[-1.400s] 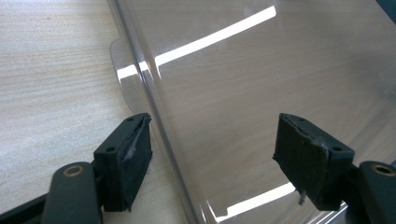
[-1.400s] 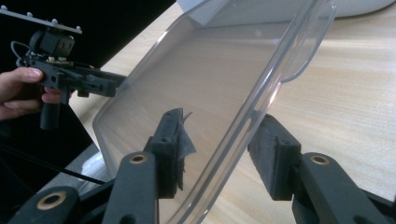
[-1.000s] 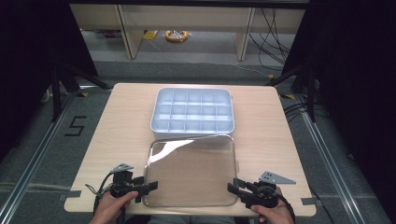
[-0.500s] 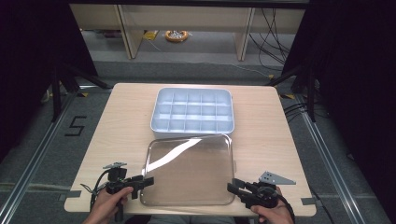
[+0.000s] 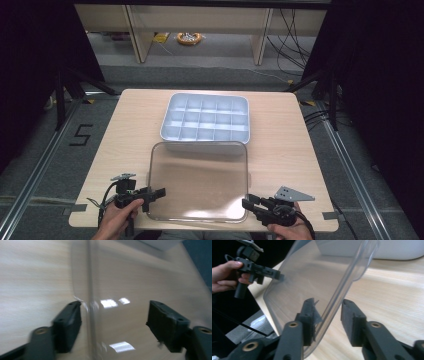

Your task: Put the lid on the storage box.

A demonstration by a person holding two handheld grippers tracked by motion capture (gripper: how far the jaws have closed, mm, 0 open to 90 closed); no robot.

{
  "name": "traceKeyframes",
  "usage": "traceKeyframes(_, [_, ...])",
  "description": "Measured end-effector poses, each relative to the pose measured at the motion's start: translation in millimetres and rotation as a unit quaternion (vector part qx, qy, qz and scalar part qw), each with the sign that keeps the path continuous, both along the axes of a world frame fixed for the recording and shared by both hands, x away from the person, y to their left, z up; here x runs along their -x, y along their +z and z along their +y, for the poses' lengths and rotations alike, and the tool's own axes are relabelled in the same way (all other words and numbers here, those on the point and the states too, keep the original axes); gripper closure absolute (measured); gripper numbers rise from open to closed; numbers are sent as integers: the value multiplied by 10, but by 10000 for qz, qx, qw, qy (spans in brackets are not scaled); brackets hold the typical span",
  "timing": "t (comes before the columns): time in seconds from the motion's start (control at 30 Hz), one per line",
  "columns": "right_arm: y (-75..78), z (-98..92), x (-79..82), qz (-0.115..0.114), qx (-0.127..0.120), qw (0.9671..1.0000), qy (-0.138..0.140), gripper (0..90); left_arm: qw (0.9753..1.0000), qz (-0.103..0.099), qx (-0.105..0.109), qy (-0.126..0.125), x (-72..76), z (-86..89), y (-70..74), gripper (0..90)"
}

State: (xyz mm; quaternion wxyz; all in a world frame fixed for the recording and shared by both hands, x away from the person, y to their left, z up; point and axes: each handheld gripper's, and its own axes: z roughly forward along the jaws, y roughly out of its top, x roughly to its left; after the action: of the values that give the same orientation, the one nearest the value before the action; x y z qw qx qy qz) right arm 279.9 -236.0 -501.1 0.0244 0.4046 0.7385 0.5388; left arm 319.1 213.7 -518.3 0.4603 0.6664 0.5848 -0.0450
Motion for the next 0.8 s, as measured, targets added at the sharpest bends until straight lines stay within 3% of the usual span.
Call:
traceKeyframes(0.03, [-12, -5, -11, -21, -15, 10000, -34, 662, 10000, -20, -88, -21, 9, -18, -2, 349])
traceKeyframes(0.07, [-14, -3, 7, 269, -169, 9994, -112, 656, 9999, 1, -100, -76, 10, -15, -1, 359])
traceKeyframes(0.1, [-52, -28, -28, 82, -56, 9999, -90, 656, 9999, -13, -64, -86, 14, -12, -2, 379])
traceKeyframes(0.13, [-74, -42, -40, 205, -75, 9996, -149, 659, 9999, -55, -77, -87, 15, -18, 6, 396])
traceKeyframes(0.2, [-72, -46, -39, 218, -62, 9996, -182, 661, 9997, -119, -138, -169, 20, -8, 31, 402])
traceKeyframes(0.23, [-69, -38, -32, 320, -207, 9991, -210, 668, 9997, -171, -121, -145, 24, -11, 48, 405])
traceKeyframes(0.3, [-70, -55, -46, 290, -224, 9992, -177, 666, 9993, -315, -152, -131, 39, -37, 83, 406])
traceKeyframes(0.43, [-99, -69, -55, 415, -259, 9983, -332, 662, 9975, -495, -360, -353, 72, -59, 133, 412])
traceKeyframes(0.53, [-96, -86, -65, 354, -166, 9985, -389, 662, 9959, -555, -594, -399, 78, -77, 141, 412])
traceKeyframes(0.7, [-89, -69, -52, 492, -36, 9978, -447, 664, 9951, -564, -691, -431, 87, -88, 148, 438])
traceKeyframes(0.73, [-88, -78, -50, 395, 153, 9979, -483, 672, 9943, -615, -757, -436, 94, -98, 159, 443])
traceKeyframes(0.77, [-88, -78, -50, 395, 153, 9979, -483, 672, 9933, -659, -832, -461, 99, -98, 171, 443])
traceKeyframes(0.8, [-82, -61, -45, 556, 16, 9975, -444, 677, 9923, -708, -888, -495, 97, -102, 180, 453])
